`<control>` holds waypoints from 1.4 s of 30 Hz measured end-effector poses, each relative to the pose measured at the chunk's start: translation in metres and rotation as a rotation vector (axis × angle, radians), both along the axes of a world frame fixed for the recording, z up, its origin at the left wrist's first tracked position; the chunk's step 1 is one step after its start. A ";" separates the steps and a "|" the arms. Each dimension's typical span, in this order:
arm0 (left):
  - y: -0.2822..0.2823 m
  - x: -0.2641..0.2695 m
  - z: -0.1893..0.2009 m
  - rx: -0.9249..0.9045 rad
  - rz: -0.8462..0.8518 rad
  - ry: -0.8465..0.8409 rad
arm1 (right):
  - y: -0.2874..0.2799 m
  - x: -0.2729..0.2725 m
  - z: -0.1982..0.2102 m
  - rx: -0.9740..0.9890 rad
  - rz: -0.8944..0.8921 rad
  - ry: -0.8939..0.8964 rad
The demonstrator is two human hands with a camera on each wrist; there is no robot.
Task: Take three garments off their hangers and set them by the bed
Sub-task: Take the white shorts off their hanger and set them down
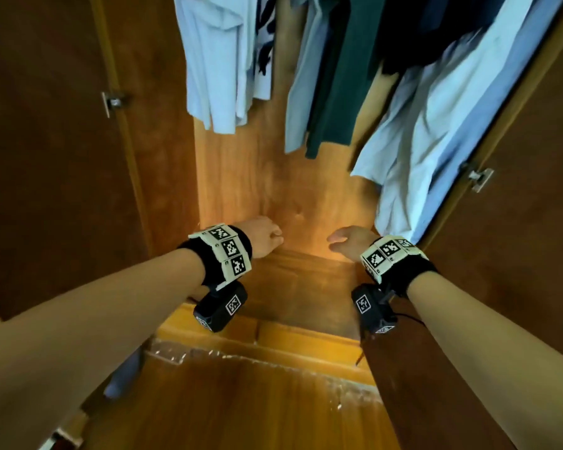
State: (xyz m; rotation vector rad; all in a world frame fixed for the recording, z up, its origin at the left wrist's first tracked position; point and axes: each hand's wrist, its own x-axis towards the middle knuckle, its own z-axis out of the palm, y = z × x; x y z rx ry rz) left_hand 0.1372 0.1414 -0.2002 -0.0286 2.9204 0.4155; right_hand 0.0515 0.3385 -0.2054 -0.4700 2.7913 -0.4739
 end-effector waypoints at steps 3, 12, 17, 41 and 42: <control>0.027 -0.035 0.051 0.005 -0.003 0.109 | 0.018 -0.035 0.048 -0.059 0.012 0.088; 0.057 -0.113 0.160 -0.093 -0.033 0.392 | 0.044 -0.095 0.145 -0.218 0.002 0.286; 0.057 -0.159 0.202 -0.113 -0.050 0.485 | 0.047 -0.128 0.188 -0.246 -0.049 0.390; -0.019 -0.372 0.318 -0.149 -0.109 0.897 | -0.014 -0.313 0.330 -0.367 -0.443 0.753; -0.020 -0.377 0.320 -0.140 -0.088 0.872 | -0.014 -0.316 0.331 -0.388 -0.435 0.741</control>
